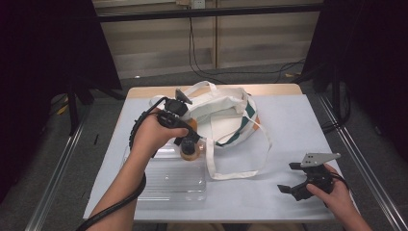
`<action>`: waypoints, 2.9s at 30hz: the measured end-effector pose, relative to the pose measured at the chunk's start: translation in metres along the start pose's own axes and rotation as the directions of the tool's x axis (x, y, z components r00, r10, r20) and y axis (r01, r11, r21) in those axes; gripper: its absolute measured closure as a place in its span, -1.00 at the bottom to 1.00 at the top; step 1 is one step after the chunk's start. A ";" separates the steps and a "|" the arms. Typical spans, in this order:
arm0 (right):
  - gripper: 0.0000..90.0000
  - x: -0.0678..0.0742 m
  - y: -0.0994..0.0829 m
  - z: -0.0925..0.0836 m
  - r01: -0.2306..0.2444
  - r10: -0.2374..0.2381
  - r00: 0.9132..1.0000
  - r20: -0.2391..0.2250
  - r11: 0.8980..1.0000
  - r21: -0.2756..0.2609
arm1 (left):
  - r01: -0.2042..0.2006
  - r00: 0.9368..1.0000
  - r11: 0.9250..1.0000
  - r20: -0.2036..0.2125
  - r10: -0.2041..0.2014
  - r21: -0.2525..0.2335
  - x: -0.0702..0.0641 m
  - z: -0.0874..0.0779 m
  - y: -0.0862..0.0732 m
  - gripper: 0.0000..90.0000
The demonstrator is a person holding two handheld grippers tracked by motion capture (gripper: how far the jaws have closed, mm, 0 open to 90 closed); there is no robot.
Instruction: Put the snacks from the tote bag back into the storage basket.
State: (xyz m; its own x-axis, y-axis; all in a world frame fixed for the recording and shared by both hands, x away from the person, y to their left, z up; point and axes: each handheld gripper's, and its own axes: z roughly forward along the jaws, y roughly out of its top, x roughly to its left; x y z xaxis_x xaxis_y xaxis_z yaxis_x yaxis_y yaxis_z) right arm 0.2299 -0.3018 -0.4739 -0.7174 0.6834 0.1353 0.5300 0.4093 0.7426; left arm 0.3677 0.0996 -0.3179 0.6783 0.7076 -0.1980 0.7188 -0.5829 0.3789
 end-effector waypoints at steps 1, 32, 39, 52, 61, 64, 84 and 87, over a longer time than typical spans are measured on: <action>-0.95 0.000 0.000 0.000 0.000 0.000 1.000 0.002 1.000 0.000 | -0.004 1.000 1.000 0.001 0.004 -0.001 0.000 0.001 0.000 -0.28; -0.95 0.000 0.000 0.000 0.001 -0.001 1.000 -0.001 1.000 0.002 | 0.001 1.000 1.000 0.008 -0.002 0.015 0.001 0.023 -0.009 -0.29; -0.95 0.000 0.000 0.000 -0.001 0.001 1.000 0.001 1.000 0.003 | -0.012 1.000 1.000 0.008 0.012 0.020 0.001 0.026 -0.008 -0.29; -0.95 0.001 0.000 0.000 0.000 0.000 1.000 -0.002 1.000 0.004 | -0.013 1.000 1.000 0.006 0.013 0.020 -0.001 0.031 -0.009 -0.29; -0.95 0.001 0.000 0.000 -0.001 0.001 1.000 -0.002 1.000 0.004 | -0.018 1.000 1.000 0.000 0.018 0.023 -0.001 0.033 -0.010 -0.29; -0.95 0.001 0.000 0.000 0.000 0.000 1.000 -0.001 1.000 0.004 | -0.024 1.000 1.000 -0.007 0.024 0.021 0.000 0.035 -0.011 -0.29; -0.95 0.001 0.000 0.000 0.004 -0.004 1.000 -0.001 1.000 0.003 | -0.026 1.000 0.999 -0.006 0.026 0.031 -0.001 0.046 -0.013 -0.29; -0.95 0.001 0.000 0.000 0.002 -0.002 1.000 0.001 1.000 0.004 | -0.029 1.000 0.999 0.000 0.029 0.036 -0.001 0.048 -0.013 -0.29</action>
State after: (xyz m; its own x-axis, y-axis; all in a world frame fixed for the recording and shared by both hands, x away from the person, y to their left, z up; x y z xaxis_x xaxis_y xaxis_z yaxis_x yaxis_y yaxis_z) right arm 0.2293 -0.3013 -0.4736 -0.7183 0.6829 0.1330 0.5300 0.4132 0.7405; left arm 0.3649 0.0871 -0.3655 0.6986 0.6905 -0.1874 0.7041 -0.6169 0.3518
